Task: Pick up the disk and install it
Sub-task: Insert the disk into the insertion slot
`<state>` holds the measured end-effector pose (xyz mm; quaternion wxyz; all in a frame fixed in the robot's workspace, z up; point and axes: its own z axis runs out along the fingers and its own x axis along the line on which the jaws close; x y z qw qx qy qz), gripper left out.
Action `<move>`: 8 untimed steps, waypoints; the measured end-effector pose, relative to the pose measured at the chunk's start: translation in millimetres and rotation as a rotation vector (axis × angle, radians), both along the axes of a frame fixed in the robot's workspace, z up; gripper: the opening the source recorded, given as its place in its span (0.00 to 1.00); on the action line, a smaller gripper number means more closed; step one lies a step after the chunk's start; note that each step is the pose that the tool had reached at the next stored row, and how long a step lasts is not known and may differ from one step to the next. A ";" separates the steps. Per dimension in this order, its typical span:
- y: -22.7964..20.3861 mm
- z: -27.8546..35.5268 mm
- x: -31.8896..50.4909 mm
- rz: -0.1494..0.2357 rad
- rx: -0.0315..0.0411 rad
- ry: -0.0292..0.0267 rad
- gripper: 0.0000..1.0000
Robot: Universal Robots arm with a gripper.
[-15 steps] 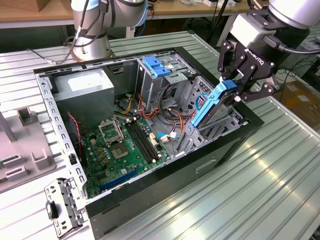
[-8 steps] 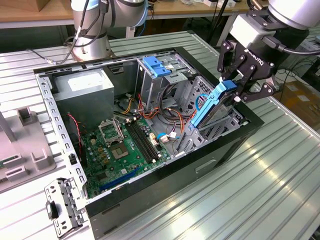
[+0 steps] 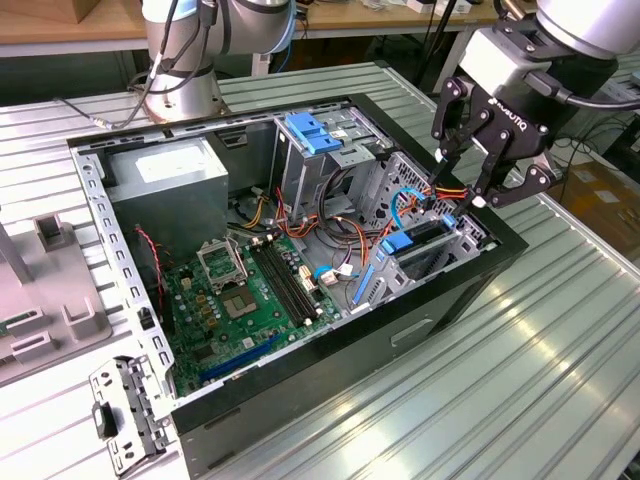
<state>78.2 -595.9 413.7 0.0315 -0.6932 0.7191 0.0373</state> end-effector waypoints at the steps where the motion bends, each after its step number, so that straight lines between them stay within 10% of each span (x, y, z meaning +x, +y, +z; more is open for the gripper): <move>1: 0.0 0.0 0.0 0.000 0.0000 0.0000 0.49; 8: 0.0 0.0 0.0 0.000 0.0003 0.0000 0.12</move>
